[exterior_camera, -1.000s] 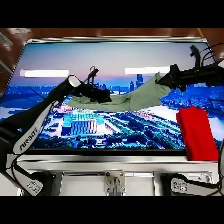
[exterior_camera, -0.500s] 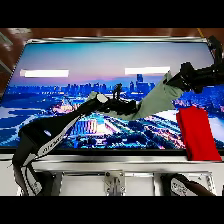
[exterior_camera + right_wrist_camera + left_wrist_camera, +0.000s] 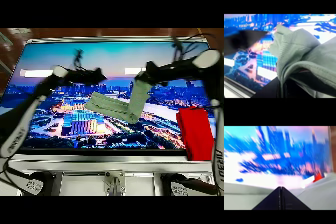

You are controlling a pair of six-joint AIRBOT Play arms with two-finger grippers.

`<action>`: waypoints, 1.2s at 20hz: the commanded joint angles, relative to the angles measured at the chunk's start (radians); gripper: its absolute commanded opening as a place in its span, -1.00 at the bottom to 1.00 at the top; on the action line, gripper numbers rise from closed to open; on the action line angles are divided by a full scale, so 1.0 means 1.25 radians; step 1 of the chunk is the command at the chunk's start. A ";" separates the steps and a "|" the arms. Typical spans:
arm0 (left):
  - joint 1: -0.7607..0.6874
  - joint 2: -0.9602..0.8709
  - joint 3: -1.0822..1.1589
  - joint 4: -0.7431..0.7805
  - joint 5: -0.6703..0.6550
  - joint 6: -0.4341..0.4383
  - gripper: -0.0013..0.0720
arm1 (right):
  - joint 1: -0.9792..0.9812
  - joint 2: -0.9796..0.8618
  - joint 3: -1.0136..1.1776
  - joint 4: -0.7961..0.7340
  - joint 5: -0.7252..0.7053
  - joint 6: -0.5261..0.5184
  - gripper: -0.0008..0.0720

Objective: Fold the shirts.

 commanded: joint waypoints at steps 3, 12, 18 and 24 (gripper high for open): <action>0.287 0.326 0.001 0.126 -0.093 0.002 -0.86 | 0.264 -0.243 0.000 0.193 -0.342 -0.031 -0.81; 0.390 0.547 0.000 0.207 -0.318 0.001 -0.86 | 0.200 -0.313 0.000 0.301 -0.224 -0.126 0.83; 0.389 0.546 -0.045 0.209 -0.318 0.001 -0.86 | -0.069 -0.209 -0.059 -0.231 0.197 -0.013 0.85; 0.389 0.546 -0.098 0.209 -0.297 -0.028 -0.86 | -0.085 -0.225 -0.303 0.086 -0.043 -0.090 0.89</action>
